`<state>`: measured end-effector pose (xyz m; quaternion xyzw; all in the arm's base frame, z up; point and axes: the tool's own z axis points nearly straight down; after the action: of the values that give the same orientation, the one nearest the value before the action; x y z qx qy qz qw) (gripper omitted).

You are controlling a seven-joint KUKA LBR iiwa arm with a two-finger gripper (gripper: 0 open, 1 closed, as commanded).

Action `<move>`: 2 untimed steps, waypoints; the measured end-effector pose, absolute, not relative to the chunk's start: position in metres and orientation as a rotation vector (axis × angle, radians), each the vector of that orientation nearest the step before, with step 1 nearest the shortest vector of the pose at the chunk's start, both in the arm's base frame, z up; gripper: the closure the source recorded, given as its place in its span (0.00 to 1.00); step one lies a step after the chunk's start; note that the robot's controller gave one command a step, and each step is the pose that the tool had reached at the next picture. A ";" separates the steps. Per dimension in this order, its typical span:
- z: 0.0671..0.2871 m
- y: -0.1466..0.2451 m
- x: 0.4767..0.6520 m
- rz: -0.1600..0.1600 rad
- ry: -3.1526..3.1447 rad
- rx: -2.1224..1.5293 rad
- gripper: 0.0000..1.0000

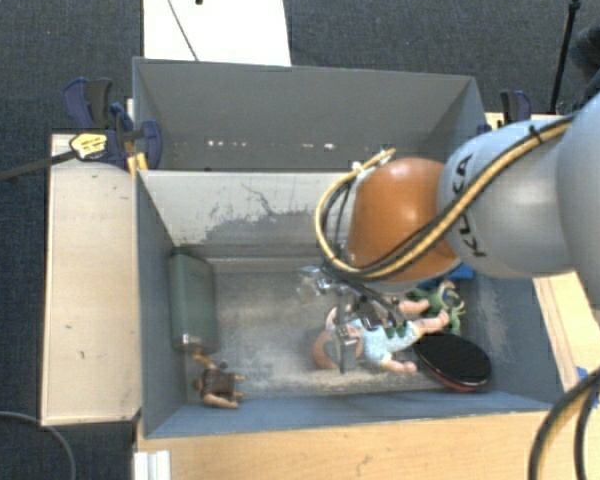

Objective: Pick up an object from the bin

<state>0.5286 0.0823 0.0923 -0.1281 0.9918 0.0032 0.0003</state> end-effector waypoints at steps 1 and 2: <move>0.102 0.067 0.546 0.007 3.111 -0.419 0.00; 0.076 0.022 0.530 0.010 3.098 -0.504 0.00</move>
Offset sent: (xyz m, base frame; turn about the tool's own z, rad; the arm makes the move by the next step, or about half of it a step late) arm -0.0016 -0.0678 -0.0223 -0.0670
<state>0.5304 0.0217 0.0759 -0.1607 0.9870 0.0033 0.0012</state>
